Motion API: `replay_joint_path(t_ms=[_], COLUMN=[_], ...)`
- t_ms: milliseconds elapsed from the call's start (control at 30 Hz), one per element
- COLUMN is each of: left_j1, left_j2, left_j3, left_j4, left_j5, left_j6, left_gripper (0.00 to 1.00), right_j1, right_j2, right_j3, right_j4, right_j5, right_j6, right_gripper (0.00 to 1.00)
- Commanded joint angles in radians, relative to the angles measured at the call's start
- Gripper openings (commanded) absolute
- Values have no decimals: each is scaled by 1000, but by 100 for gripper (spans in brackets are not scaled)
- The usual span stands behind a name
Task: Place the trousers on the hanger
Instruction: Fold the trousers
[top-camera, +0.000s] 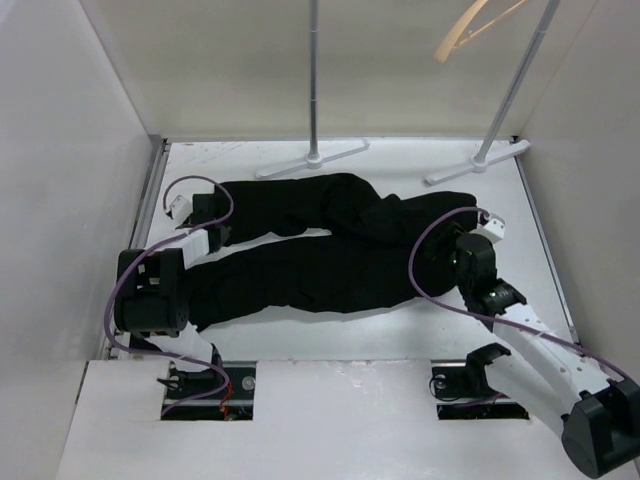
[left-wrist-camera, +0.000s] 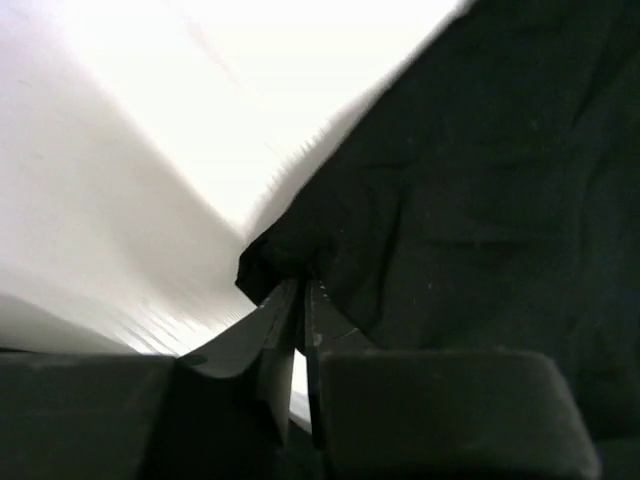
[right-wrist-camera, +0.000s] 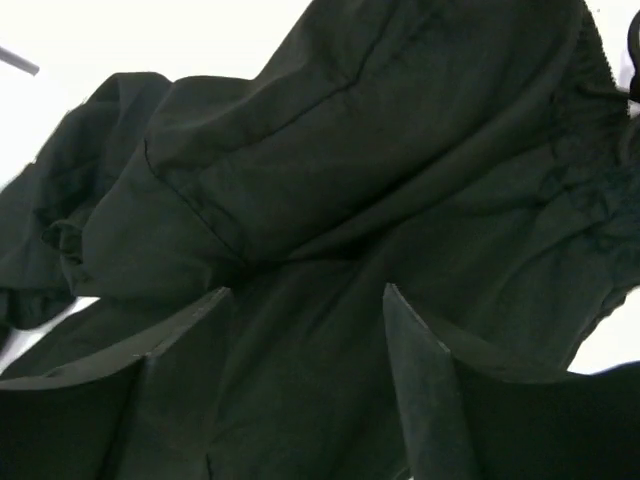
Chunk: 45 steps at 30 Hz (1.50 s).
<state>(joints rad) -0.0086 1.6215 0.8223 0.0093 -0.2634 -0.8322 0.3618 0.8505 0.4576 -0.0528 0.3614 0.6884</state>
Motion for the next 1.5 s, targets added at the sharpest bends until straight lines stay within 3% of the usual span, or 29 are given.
replay_joint_path(t_ms=[0,167,333,400,533,633,700,833,1000,1100,1267,1467], left_j1=[87,227,256,198,111,106,100,86,77,75,98,190], left_j2=[-52,-118,-54,-69,-155,-248,-293,-284,-119,-19,38,-3], left_j3=[52,182,282,230,71,-47,-115,-178,-103,-60,-34,26], left_j4=[9,-43,-106,-86,-28,-58,-54,-22,53,89,193,156], left_j5=[-32,-91,-68,2,7,30,46,95,98,89,93,16], left_j6=[-73,-99,-94,-94,-84,-71,-67,-64,-70,-85,-159,-168], left_gripper=[3,2,5,15,48,62,66,65,63,47,12,4], right_j1=[4,-65,-232,-298,-327,-265,-238,-206,-149,-143,-206,-399], right_j2=[-48,-90,40,105,196,216,235,263,251,239,266,461], right_j3=[-23,-42,16,41,105,113,116,109,99,82,101,274], right_j4=[44,24,36,54,93,116,122,139,145,143,149,130], right_j5=[34,70,39,10,-84,-64,-44,-49,-33,-24,-29,-87], right_j6=[57,85,69,69,56,65,62,62,62,63,57,-6], right_gripper=[69,73,75,76,72,72,72,72,71,71,73,77])
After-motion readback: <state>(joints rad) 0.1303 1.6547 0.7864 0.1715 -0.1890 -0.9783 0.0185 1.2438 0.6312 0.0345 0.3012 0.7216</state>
